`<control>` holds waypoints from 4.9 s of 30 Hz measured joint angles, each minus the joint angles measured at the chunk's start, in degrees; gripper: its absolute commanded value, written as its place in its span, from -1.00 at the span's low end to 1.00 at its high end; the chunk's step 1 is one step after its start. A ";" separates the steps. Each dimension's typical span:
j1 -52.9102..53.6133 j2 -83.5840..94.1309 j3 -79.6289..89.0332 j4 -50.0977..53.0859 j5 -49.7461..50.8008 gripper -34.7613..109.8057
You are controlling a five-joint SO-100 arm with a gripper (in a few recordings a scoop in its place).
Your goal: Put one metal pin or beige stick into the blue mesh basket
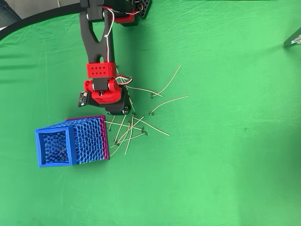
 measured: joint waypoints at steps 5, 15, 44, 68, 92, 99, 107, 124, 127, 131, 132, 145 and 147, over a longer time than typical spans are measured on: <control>-0.88 -1.58 0.00 -0.70 1.85 -0.51; -0.97 -6.42 -2.72 -0.79 3.43 -0.51; 1.23 -11.34 -5.54 -4.31 8.09 -0.35; 1.23 -13.27 -5.54 -3.96 8.26 -0.36; 1.76 -15.21 -6.59 -3.96 8.26 -0.41; 1.85 -15.56 -7.12 -3.96 8.26 -0.51; 1.85 -15.56 -7.12 -3.96 8.61 -0.51; 0.53 -6.24 -1.58 -1.67 7.82 -0.51; 0.18 -3.08 0.18 -1.58 7.12 -0.51; 0.18 1.67 2.81 -1.49 6.06 -0.51; 0.09 3.16 3.52 -1.23 5.71 -0.51; -0.88 29.18 10.20 6.42 -1.76 -0.51; -0.62 32.17 10.02 8.79 -2.37 -0.51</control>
